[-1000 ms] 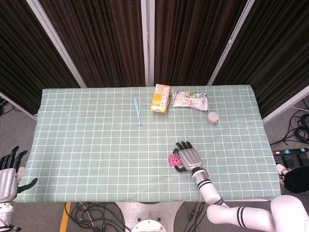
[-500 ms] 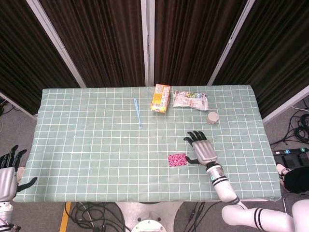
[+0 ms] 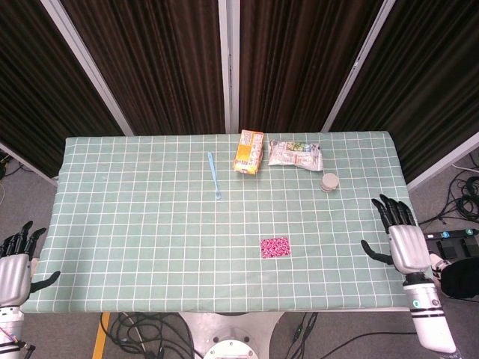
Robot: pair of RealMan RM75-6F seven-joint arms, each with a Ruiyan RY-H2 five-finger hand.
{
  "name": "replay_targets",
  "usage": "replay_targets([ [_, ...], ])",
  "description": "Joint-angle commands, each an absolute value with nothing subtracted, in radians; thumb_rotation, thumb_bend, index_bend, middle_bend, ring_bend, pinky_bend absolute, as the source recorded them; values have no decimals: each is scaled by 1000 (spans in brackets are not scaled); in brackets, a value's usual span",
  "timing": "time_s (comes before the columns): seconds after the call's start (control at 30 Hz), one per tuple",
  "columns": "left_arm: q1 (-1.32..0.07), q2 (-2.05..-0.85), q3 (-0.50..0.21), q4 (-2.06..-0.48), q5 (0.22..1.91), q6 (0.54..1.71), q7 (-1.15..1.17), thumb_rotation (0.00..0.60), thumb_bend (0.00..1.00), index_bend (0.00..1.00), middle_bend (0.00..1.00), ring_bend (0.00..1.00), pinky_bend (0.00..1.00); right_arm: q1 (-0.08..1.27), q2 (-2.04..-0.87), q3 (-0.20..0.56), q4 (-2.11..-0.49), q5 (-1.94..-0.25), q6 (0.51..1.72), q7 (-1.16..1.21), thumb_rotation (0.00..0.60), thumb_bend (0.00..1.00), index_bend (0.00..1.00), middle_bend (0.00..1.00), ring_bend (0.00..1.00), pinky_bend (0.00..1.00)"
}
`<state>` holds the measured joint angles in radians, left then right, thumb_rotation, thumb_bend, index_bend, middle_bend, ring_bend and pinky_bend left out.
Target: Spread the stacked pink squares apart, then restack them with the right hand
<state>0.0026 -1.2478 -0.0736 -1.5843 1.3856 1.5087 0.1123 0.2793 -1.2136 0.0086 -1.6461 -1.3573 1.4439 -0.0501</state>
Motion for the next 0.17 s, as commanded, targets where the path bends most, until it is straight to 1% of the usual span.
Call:
replay_targets([
  [0.03, -2, -1243, -75, -1596, 1383, 1504, 122, 600, 156, 209, 146, 141, 145, 227, -1179, -19, -1681, -1422, 1503, -8, 465, 208, 62, 14, 0, 0],
  [0.17, -6, -1237, -74, -1606, 1387, 1505, 131, 600, 156, 209, 146, 141, 145, 200, -1164, -34, -1700, -1485, 1537, -2, 434, 209, 63, 12, 0, 0],
])
